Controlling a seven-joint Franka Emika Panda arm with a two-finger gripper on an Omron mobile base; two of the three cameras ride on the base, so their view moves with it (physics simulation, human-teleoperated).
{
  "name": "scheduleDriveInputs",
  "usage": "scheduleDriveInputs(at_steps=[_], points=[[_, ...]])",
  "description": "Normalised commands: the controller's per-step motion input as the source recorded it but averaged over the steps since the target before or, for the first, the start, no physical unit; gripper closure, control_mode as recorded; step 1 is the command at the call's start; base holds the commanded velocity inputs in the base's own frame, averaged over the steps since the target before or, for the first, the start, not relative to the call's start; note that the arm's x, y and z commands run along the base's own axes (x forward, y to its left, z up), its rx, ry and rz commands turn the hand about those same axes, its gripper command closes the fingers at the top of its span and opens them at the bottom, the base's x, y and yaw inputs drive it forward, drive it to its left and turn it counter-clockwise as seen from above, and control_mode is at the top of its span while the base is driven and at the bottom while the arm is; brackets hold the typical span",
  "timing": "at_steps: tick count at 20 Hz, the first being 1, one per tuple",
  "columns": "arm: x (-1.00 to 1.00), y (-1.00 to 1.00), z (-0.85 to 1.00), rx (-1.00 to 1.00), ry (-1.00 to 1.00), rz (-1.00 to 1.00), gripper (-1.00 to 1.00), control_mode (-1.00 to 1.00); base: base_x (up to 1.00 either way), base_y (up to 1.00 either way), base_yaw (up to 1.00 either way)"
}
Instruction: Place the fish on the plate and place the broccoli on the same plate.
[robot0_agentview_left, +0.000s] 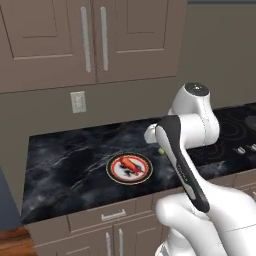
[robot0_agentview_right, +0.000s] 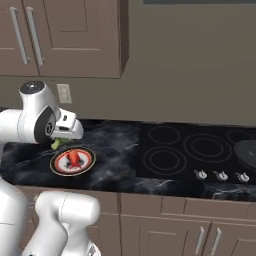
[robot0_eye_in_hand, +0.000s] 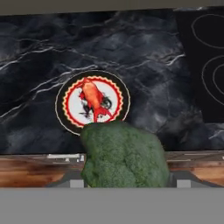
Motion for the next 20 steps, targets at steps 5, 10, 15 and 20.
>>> scheduleDriveInputs(at_steps=[5,10,15,20], points=[[0.07,0.15,-0.01,0.0,0.04,-0.02,1.0,-1.0,0.46,0.58,-0.14],[0.36,0.44,-0.25,0.0,0.17,-0.01,1.0,-1.0,0.0,0.0,0.0],[0.22,0.28,-0.47,0.0,0.09,-0.02,1.0,-1.0,0.0,0.0,0.0],[0.0,0.0,-0.77,-0.07,0.04,0.0,1.0,-1.0,0.0,0.0,0.0]])
